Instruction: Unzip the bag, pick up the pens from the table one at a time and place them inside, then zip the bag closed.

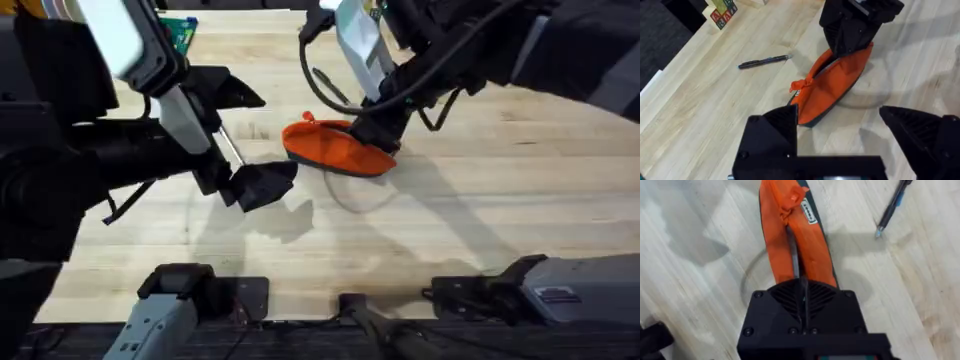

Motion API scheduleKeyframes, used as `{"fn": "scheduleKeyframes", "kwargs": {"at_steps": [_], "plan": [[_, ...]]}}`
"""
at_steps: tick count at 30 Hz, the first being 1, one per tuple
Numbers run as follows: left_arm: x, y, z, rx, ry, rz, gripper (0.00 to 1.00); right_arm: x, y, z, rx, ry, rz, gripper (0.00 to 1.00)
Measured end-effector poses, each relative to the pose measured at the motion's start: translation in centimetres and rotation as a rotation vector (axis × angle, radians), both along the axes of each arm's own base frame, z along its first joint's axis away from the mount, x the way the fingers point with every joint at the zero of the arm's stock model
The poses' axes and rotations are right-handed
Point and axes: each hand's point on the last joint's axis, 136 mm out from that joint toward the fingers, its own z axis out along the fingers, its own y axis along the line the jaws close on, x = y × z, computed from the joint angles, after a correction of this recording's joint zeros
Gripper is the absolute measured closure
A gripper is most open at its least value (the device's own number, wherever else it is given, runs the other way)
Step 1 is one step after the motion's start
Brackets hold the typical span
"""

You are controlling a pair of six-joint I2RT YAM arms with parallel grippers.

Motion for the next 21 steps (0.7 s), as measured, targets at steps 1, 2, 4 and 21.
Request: {"fn": "scheduleKeyframes", "kwargs": {"at_steps": [1, 2, 4, 21], "plan": [[0.0, 0.0, 0.0, 0.0, 0.0, 0.0, 0.007, -0.1, 0.0, -0.2, -0.004, 0.004, 0.006, 0.968], [0.0, 0.0, 0.0, 0.0, 0.0, 0.0, 0.007, -0.3, -0.1, -0.5, -0.009, 0.008, 0.014, 0.968], [0.0, 0.0, 0.0, 0.0, 0.0, 0.0, 0.007, -0.6, -0.2, -1.1, -0.016, 0.011, 0.032, 0.968], [0.0, 0.0, 0.0, -0.002, 0.002, 0.001, 0.007, 2.4, 1.8, -2.9, 0.059, -0.145, 0.064, 0.969]]}}
